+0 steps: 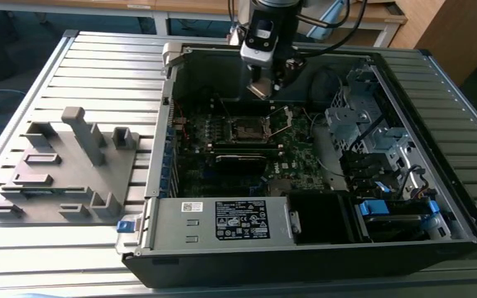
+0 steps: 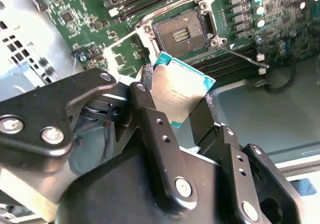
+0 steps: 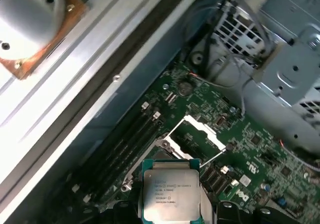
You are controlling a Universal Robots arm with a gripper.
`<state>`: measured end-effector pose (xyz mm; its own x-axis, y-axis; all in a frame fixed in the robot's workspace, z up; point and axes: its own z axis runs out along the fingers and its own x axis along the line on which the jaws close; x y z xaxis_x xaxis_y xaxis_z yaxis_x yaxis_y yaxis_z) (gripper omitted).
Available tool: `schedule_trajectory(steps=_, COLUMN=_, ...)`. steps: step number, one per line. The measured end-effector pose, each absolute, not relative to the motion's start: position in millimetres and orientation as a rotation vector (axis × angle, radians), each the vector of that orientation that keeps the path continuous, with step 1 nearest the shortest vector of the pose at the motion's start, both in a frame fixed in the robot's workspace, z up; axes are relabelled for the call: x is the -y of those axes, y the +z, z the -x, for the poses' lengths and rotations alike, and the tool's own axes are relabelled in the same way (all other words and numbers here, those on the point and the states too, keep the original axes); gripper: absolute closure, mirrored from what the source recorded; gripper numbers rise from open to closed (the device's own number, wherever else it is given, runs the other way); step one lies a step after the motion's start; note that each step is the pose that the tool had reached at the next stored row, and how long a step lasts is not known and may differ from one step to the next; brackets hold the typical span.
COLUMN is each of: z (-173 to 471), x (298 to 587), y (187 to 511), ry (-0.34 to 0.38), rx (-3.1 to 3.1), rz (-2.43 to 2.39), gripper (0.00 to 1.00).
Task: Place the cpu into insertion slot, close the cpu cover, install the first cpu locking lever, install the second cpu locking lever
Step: 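Place the cpu into insertion slot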
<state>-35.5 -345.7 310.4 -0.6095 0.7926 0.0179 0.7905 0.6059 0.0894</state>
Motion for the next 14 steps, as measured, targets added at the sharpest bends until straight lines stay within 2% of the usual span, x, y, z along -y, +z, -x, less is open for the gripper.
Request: schedule_trajectory(steps=14, z=35.5, x=345.7, y=308.8, ry=0.131, rx=-2.587, rz=-1.716, gripper=0.46)
